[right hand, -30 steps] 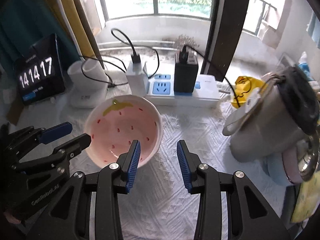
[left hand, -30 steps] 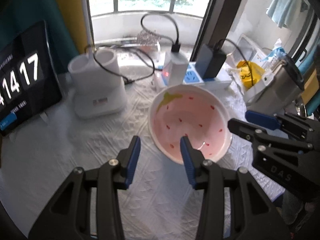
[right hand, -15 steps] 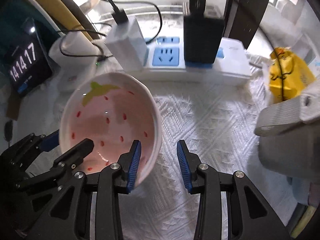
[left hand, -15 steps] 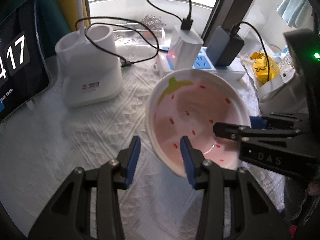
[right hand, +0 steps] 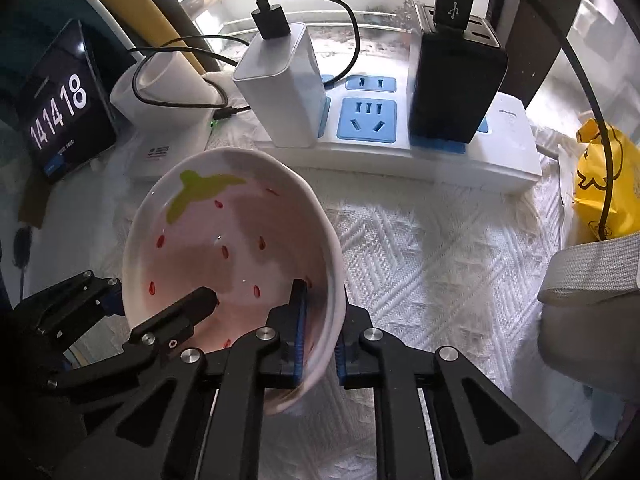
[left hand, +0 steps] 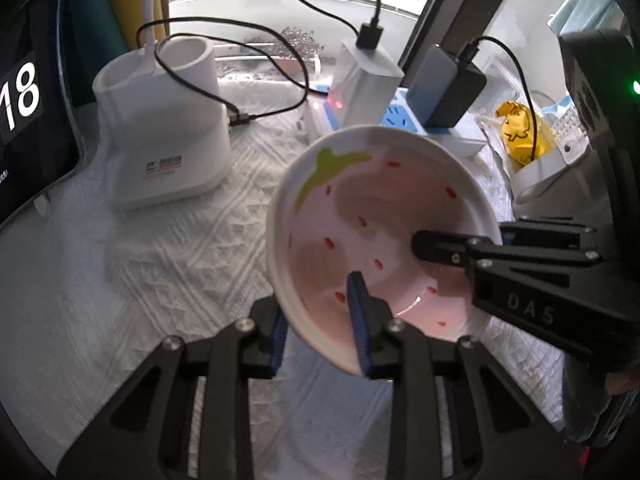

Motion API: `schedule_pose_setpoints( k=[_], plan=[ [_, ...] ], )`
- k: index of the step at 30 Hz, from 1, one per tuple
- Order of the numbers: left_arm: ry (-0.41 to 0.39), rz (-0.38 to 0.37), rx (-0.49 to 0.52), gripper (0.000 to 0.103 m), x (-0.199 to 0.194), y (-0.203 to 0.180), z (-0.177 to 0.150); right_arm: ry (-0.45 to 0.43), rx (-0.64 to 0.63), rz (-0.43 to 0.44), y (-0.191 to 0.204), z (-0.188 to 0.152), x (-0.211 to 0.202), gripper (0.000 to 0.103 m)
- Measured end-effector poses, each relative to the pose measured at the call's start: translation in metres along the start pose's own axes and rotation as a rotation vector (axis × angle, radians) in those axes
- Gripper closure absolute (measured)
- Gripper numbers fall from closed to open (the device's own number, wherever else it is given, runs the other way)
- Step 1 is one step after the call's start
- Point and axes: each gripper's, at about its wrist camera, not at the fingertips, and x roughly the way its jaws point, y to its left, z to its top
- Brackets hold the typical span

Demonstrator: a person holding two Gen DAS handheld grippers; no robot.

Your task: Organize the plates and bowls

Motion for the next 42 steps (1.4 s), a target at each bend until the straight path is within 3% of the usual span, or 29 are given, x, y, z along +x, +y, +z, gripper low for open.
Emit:
schedule_pose_setpoints(
  k=[12,21,42],
  plan=[
    [-0.017,-0.024,-0.025,0.076,-0.025,0.01,-0.009,-0.028,0.008,-0.025,0.014,0.006,-0.014,0.091],
    [-0.082,-0.042,-0.003,0.076,-0.063,0.002,-0.015,-0.091,0.002,-0.026,0.019,-0.011,-0.047,0.091],
    [-0.142,-0.057,0.033,0.076,-0.127,-0.023,-0.047,-0.176,0.002,-0.035,0.029,-0.059,-0.107,0.091]
  ],
)
